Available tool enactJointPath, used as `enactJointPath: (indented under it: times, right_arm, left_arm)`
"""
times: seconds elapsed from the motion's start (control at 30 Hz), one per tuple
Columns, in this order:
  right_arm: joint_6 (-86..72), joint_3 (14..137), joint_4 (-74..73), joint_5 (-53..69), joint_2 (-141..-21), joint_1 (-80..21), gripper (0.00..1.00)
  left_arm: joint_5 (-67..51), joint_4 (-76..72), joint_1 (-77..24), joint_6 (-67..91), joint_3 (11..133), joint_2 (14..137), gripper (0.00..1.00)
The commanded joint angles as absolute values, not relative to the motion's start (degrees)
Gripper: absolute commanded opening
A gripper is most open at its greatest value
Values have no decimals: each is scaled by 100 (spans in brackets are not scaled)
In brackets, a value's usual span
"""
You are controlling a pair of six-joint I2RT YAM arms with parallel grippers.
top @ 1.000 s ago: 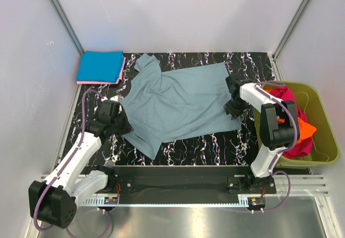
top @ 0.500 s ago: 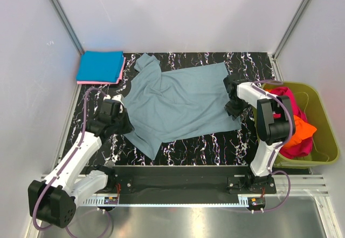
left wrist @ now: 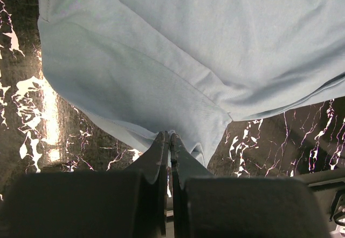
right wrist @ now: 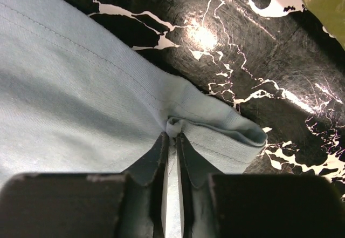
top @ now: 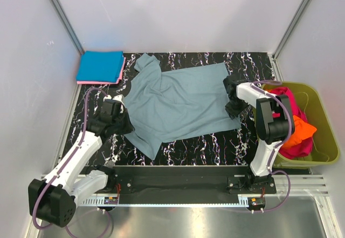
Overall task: Fold and stack the t-shirts
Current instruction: Flatten the tshirt out
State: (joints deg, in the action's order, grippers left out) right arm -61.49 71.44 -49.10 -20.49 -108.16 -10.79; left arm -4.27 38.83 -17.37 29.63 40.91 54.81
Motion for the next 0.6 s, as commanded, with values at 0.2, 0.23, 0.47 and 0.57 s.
enactJointPath:
  times: [0.2,0.23,0.47,0.57]
  right_arm:
    - [-5908,7066,-5292,-2435,-10081,-1028,16]
    - [-5828,7058,-5239,-2391,-10072,-1037,23]
    - [-5739,6627,-4861,-2083,-10090,-1020,29]
    - [-5608,6600,-4685,-2162,-10186,-1028,30]
  left_arm:
    - [-273,3683,-1749,3164,4403,5212,0]
    - [-238,3691,-1740,3225,4403,5177,0]
    - [-308,3709,-1749,3401,4280,4843,0]
    - [-308,3744,-1749,3437,4228,4702,0]
